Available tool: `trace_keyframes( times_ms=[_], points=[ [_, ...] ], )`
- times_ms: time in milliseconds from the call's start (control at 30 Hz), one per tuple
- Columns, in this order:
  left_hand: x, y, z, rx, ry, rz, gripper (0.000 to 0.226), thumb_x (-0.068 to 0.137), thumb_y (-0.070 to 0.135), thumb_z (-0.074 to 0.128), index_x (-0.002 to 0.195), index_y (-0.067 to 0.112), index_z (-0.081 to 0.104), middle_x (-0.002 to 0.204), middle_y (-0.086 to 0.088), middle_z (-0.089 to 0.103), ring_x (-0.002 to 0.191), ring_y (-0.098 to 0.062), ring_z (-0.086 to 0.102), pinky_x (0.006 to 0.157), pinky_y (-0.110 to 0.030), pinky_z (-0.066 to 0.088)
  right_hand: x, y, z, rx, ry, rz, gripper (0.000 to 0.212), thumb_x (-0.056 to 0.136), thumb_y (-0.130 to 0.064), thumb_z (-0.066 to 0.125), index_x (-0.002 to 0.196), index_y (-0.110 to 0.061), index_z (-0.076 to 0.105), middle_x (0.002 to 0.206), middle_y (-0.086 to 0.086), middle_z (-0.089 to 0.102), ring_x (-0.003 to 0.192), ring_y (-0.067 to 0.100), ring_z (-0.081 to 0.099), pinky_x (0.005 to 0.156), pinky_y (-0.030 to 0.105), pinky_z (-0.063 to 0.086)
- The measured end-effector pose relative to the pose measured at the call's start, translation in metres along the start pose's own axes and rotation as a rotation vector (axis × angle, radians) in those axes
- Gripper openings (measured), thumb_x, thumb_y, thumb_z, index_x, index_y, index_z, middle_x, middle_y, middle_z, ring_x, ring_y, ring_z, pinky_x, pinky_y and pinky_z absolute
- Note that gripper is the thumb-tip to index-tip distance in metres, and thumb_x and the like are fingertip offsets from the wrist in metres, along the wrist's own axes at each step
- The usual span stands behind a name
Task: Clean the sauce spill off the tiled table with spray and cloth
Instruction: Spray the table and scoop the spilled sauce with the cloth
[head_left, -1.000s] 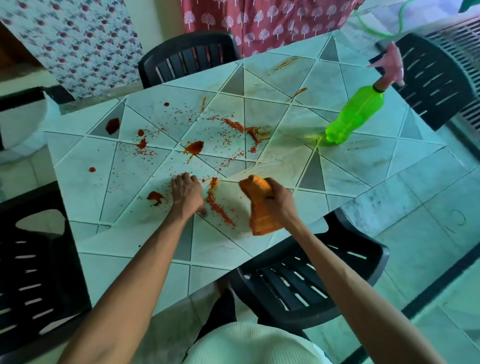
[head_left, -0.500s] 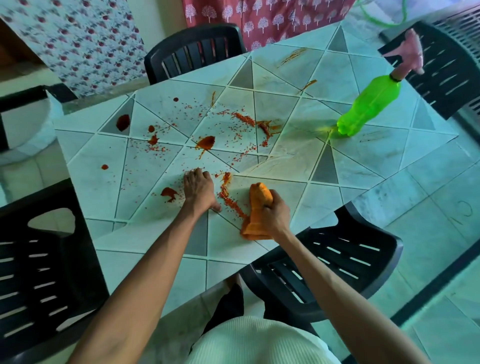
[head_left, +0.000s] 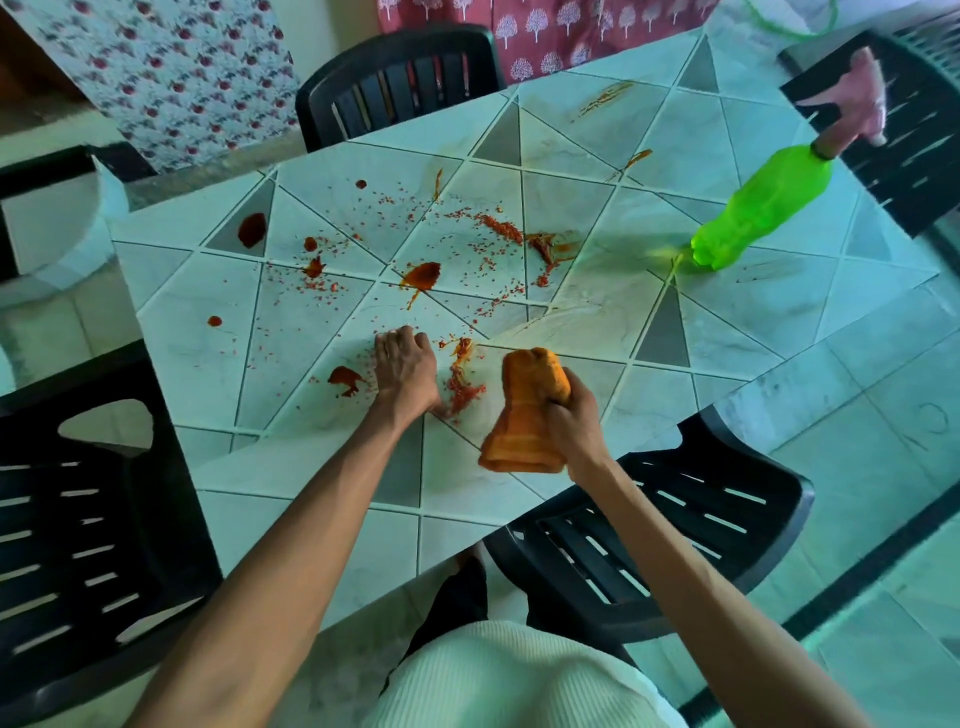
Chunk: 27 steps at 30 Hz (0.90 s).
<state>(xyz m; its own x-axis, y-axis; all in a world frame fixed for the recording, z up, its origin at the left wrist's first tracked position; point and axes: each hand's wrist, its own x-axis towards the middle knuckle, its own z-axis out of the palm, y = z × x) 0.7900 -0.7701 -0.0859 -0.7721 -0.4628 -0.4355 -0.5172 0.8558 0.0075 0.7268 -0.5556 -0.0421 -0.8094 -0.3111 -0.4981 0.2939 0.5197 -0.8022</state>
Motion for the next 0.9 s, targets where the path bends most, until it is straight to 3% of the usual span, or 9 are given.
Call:
trace_keyframes(
  times_ms=[100, 233, 333, 433, 533, 633, 800, 900],
  points=[
    [0.000, 0.002, -0.004, 0.050, -0.032, -0.006, 0.103, 0.065, 0.052, 0.084, 0.138, -0.002, 0.035, 0.136, -0.021, 0.039, 0.131, -0.036, 0.038, 0.120, -0.052, 0.018, 0.005, 0.007, -0.028, 0.057, 0.017, 0.028, 0.052, 0.084, 0.012, 0.043, 0.104, -0.032, 0.062, 0.103, 0.014, 0.069, 0.095, 0.039, 0.066, 0.082, 0.055, 0.059],
    [0.003, 0.004, -0.012, 0.083, -0.081, -0.024, 0.115, 0.058, 0.064, 0.082, 0.139, -0.001, 0.033, 0.137, -0.020, 0.039, 0.130, -0.035, 0.038, 0.118, -0.050, 0.019, 0.024, -0.001, -0.052, 0.045, 0.058, 0.036, 0.049, 0.085, 0.012, 0.044, 0.115, -0.023, 0.060, 0.105, 0.014, 0.068, 0.095, 0.039, 0.066, 0.082, 0.052, 0.060],
    [0.002, 0.005, -0.014, 0.088, -0.075, -0.030, 0.112, 0.058, 0.062, 0.083, 0.137, -0.001, 0.034, 0.136, -0.020, 0.039, 0.129, -0.034, 0.039, 0.118, -0.049, 0.022, 0.031, -0.008, -0.065, -0.167, 0.108, 0.023, 0.047, 0.082, 0.004, 0.047, 0.120, -0.022, 0.061, 0.104, 0.008, 0.066, 0.095, 0.033, 0.063, 0.083, 0.045, 0.055],
    [0.001, 0.008, -0.014, 0.083, -0.062, -0.035, 0.110, 0.058, 0.058, 0.086, 0.136, -0.002, 0.034, 0.136, -0.021, 0.040, 0.128, -0.035, 0.039, 0.118, -0.049, 0.023, 0.022, -0.001, -0.068, -0.308, 0.083, 0.022, 0.037, 0.077, -0.013, 0.051, 0.111, -0.022, 0.064, 0.098, 0.004, 0.069, 0.091, 0.027, 0.062, 0.081, 0.038, 0.050],
    [0.001, 0.010, -0.015, 0.067, -0.048, -0.041, 0.110, 0.056, 0.056, 0.087, 0.134, -0.002, 0.036, 0.134, -0.020, 0.041, 0.126, -0.034, 0.040, 0.116, -0.045, 0.026, 0.007, 0.021, -0.049, -0.280, -0.011, 0.038, 0.030, 0.087, -0.008, 0.052, 0.112, -0.021, 0.062, 0.099, 0.005, 0.070, 0.086, 0.023, 0.065, 0.076, 0.039, 0.056],
    [0.000, 0.010, -0.012, 0.034, -0.044, -0.053, 0.111, 0.057, 0.054, 0.088, 0.136, -0.002, 0.034, 0.136, -0.020, 0.039, 0.128, -0.034, 0.038, 0.117, -0.045, 0.022, -0.005, 0.032, -0.009, -0.227, -0.023, 0.034, 0.039, 0.090, -0.001, 0.049, 0.123, -0.018, 0.058, 0.105, 0.004, 0.068, 0.083, 0.018, 0.062, 0.066, 0.028, 0.051],
    [-0.001, 0.006, -0.007, -0.010, -0.012, -0.044, 0.111, 0.057, 0.055, 0.088, 0.137, -0.003, 0.035, 0.135, -0.020, 0.039, 0.129, -0.035, 0.037, 0.119, -0.047, 0.018, -0.005, 0.014, 0.051, 0.013, 0.024, 0.064, 0.042, 0.085, 0.004, 0.047, 0.120, -0.015, 0.058, 0.102, 0.001, 0.065, 0.080, 0.012, 0.059, 0.056, 0.013, 0.042],
    [-0.002, 0.004, -0.009, -0.014, -0.023, -0.045, 0.110, 0.059, 0.054, 0.087, 0.138, -0.001, 0.034, 0.137, -0.019, 0.038, 0.131, -0.034, 0.036, 0.119, -0.049, 0.020, 0.007, -0.001, 0.059, 0.085, 0.006, 0.073, 0.040, 0.084, 0.005, 0.047, 0.117, -0.012, 0.061, 0.104, 0.005, 0.067, 0.090, 0.022, 0.063, 0.063, 0.021, 0.052]
  ],
)
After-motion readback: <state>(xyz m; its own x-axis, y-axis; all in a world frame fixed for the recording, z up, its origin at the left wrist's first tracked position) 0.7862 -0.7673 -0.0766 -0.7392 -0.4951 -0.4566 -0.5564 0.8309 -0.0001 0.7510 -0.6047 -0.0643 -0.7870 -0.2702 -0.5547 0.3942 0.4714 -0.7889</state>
